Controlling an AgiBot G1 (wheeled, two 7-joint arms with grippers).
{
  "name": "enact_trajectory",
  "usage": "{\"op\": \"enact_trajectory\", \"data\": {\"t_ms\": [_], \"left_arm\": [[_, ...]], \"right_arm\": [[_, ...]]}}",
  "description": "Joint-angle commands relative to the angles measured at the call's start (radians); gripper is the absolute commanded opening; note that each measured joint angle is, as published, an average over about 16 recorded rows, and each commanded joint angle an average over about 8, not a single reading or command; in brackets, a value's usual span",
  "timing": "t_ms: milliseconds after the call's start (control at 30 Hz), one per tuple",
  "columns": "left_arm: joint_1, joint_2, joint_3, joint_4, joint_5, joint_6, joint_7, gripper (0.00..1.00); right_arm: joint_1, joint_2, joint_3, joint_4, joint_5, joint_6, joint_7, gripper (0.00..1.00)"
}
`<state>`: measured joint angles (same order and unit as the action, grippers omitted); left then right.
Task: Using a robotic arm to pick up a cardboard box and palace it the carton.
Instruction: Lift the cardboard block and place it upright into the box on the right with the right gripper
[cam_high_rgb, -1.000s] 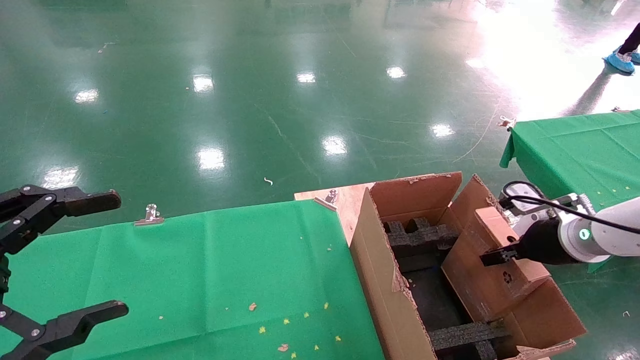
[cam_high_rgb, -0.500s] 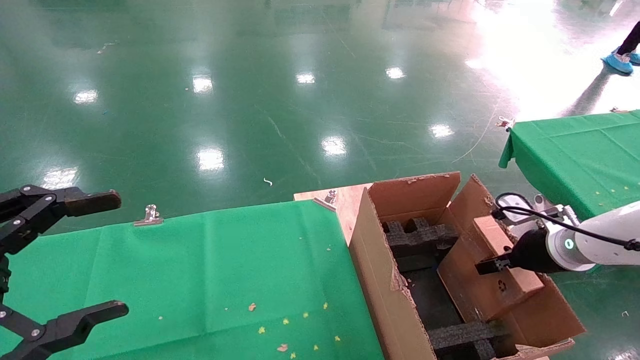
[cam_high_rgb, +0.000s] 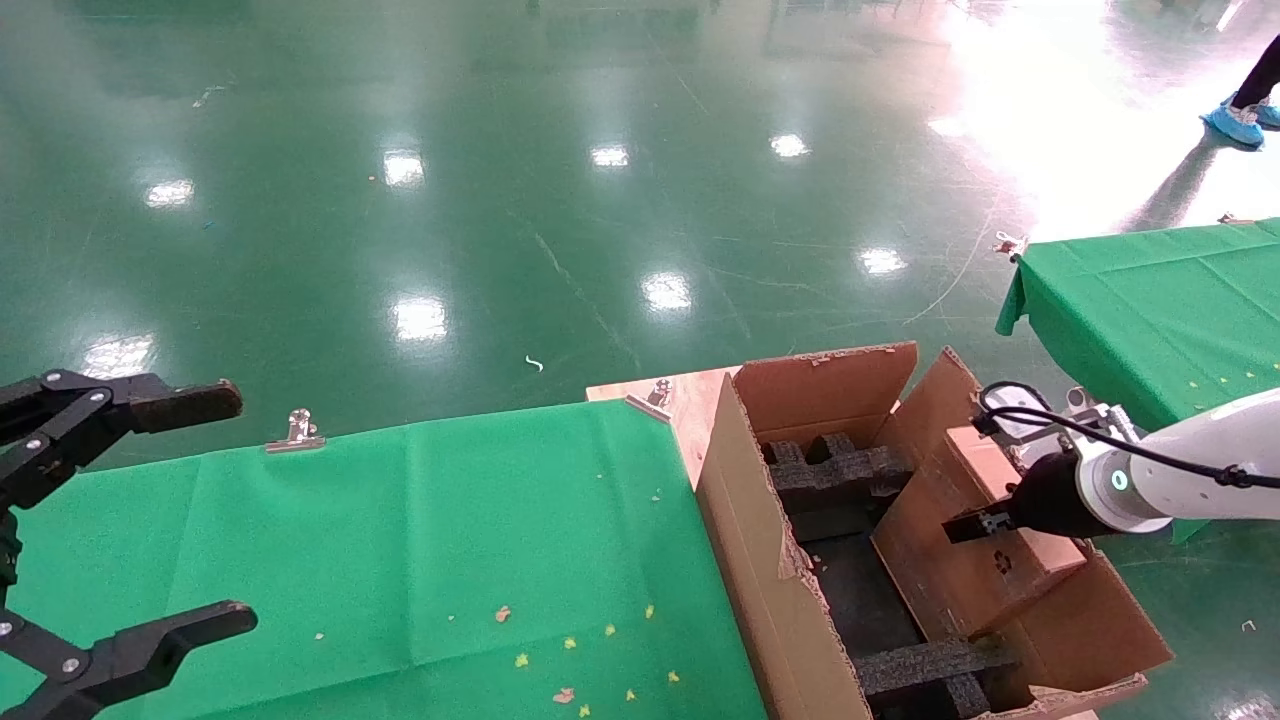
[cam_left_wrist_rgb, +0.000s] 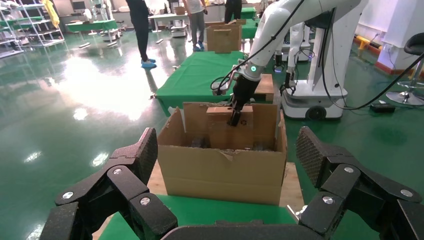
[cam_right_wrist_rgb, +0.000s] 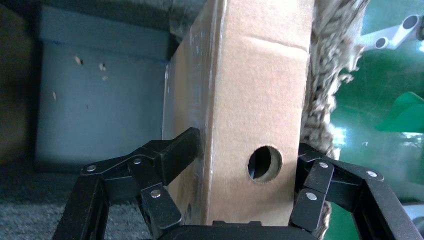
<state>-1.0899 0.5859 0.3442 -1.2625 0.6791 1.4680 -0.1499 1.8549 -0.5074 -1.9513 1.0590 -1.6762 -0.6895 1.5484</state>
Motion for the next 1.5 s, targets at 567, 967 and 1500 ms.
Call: {"op": "enact_trajectory", "data": {"t_ms": [567, 967, 1500], "left_arm": [[0.0, 0.0, 0.0, 0.0, 0.0, 0.0, 0.0, 1.0], [0.0, 0.0, 0.0, 0.0, 0.0, 0.0, 0.0, 1.0], [0.0, 0.0, 0.001, 0.0, 0.0, 0.0, 0.0, 1.0]], "right_arm": [[0.039, -0.002, -0.016, 0.072, -0.153, -0.006, 0.102, 0.0], [-0.011, -0.038, -0.039, 0.092, -0.227, 0.002, 0.207, 0.0], [-0.082, -0.069, -0.052, 0.033, -0.175, 0.025, 0.189, 0.0]]}}
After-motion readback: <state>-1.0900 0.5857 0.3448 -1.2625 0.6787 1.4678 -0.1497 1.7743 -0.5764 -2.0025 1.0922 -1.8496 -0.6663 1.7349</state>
